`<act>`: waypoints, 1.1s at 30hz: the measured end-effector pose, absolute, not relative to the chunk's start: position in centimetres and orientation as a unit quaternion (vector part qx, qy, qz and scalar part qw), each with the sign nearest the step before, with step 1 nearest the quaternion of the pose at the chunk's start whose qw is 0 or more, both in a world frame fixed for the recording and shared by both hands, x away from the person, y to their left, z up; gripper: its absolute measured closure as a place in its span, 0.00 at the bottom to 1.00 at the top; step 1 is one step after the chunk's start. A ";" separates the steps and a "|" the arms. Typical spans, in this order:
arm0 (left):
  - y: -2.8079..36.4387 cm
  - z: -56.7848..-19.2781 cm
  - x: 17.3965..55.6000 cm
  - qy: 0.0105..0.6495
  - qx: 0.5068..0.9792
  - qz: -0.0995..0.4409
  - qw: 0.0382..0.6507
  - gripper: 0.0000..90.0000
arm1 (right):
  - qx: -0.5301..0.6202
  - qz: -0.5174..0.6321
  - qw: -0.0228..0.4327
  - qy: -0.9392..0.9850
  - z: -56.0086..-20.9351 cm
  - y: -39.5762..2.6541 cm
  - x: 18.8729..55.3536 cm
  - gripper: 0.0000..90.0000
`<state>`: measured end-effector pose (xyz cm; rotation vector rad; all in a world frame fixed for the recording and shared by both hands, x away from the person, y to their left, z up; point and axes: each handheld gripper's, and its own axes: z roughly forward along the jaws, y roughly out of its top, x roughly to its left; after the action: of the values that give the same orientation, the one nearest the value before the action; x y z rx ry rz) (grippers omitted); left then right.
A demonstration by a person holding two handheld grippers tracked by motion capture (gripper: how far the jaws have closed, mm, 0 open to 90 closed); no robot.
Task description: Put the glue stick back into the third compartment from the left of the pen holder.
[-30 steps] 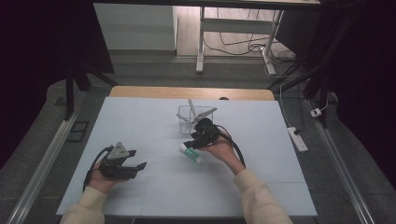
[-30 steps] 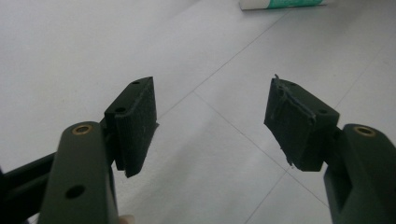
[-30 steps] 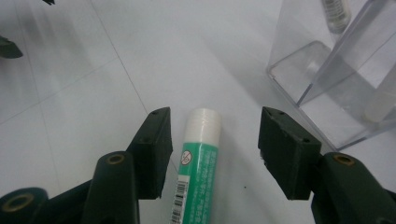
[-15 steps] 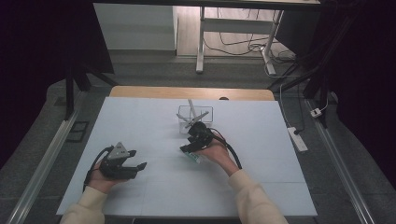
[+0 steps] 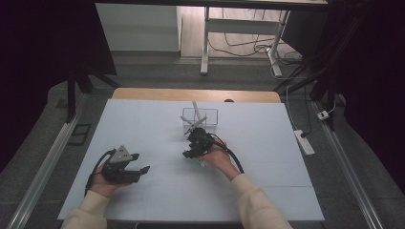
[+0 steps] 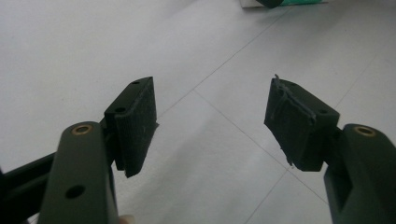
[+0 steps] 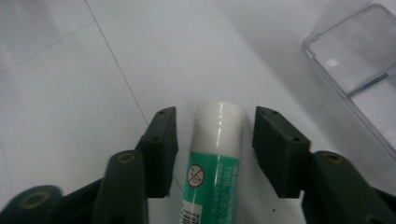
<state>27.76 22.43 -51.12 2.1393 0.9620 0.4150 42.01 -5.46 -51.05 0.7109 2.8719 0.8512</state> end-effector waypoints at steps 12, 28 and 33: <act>22.4 -51.2 27.8 0.376 0.834 0.162 0.370 0.38 | 0.232 0.263 0.026 0.936 -51.3 -5.2 41.9 0.72; 22.5 -51.1 27.8 0.375 0.834 0.162 0.370 0.38 | 0.247 0.306 0.031 0.919 -49.6 -6.8 41.6 0.72; 22.5 -51.1 27.8 0.376 0.834 0.162 0.370 0.38 | 0.249 0.325 0.037 0.912 -48.8 -7.5 41.4 0.72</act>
<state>27.78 22.45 -51.14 2.1396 0.9641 0.4166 41.36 -7.49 -48.80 0.7636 2.7976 0.9979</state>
